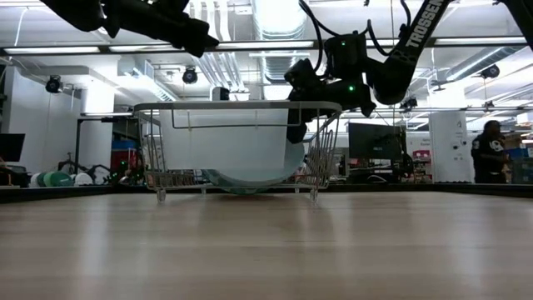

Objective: Sort dishes
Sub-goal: Put the white plate into the dish rack

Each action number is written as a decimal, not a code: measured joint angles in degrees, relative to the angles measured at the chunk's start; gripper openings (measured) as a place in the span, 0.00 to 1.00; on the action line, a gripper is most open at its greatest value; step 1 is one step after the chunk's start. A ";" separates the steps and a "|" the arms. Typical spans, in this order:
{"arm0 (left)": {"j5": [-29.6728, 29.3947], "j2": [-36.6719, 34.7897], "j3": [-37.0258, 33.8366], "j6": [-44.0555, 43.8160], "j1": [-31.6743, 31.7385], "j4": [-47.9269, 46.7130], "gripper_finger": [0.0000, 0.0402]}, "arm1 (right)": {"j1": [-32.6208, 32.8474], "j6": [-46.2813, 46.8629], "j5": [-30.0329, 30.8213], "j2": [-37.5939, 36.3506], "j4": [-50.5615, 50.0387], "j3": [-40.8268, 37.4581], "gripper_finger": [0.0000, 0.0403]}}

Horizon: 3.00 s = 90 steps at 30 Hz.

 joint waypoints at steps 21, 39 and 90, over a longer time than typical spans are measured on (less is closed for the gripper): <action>0.94 -0.98 0.83 2.84 -2.47 -9.99 0.00 | -0.33 15.71 5.31 -11.12 -12.08 0.02 0.31; 8.02 5.80 18.10 -16.36 -31.67 -68.17 0.00 | 5.87 60.32 -5.87 -44.61 -72.16 -2.32 0.26; -14.90 42.77 11.32 -51.63 -53.75 -46.51 0.00 | 32.00 99.09 0.93 -0.24 -15.73 -12.39 0.49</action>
